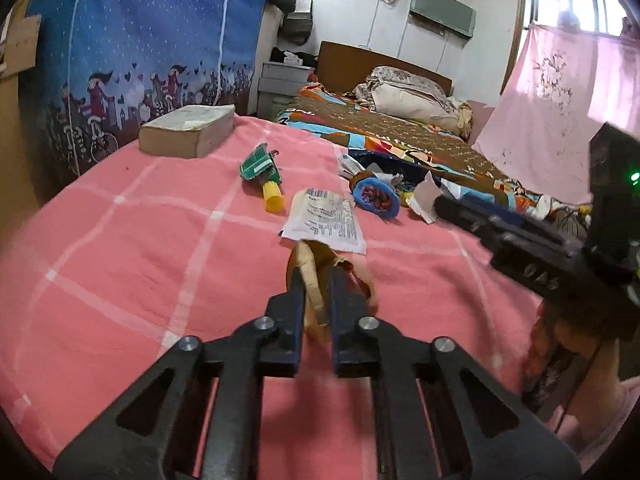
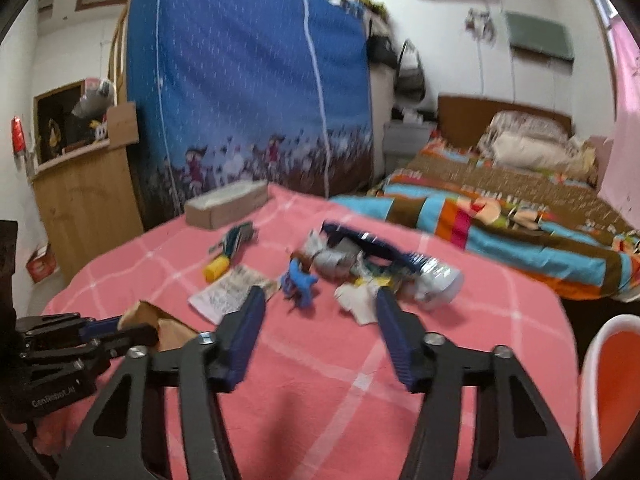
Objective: Collect trash
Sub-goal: 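Grasp the crumpled brown paper with the left gripper while the right grasps the blue toy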
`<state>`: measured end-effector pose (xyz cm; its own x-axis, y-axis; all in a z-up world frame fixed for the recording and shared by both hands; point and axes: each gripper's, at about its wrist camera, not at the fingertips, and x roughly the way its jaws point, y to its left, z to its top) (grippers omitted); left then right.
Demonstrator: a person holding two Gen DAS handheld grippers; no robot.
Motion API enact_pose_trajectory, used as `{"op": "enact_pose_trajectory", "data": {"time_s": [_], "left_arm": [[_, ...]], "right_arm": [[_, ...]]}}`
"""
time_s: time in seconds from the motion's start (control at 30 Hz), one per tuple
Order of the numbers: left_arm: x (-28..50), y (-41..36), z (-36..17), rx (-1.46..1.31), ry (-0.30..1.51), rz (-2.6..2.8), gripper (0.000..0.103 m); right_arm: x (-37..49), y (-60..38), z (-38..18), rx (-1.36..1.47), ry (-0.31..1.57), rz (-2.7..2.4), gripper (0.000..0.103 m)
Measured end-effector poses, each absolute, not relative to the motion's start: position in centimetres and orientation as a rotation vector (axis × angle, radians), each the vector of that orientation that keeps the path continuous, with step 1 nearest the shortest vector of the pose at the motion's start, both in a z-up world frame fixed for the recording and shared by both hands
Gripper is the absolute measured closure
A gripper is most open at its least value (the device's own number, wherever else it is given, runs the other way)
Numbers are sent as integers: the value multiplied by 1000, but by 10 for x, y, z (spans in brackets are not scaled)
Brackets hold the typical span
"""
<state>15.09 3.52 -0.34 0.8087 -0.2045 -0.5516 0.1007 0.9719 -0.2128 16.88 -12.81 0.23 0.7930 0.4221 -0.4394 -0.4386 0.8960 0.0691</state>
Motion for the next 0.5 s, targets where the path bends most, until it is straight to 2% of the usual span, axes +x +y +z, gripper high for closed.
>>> {"op": "enact_pose_trajectory", "data": {"time_s": [0.17,0.5], "left_arm": [[160,38,5,-182,593,-146,95],[170,43,10,-219,575,-128,95]], "right_arm": [[184,-118,-4,-28,551,504,67],[222,-96,-6,-27,649,526,68]]}}
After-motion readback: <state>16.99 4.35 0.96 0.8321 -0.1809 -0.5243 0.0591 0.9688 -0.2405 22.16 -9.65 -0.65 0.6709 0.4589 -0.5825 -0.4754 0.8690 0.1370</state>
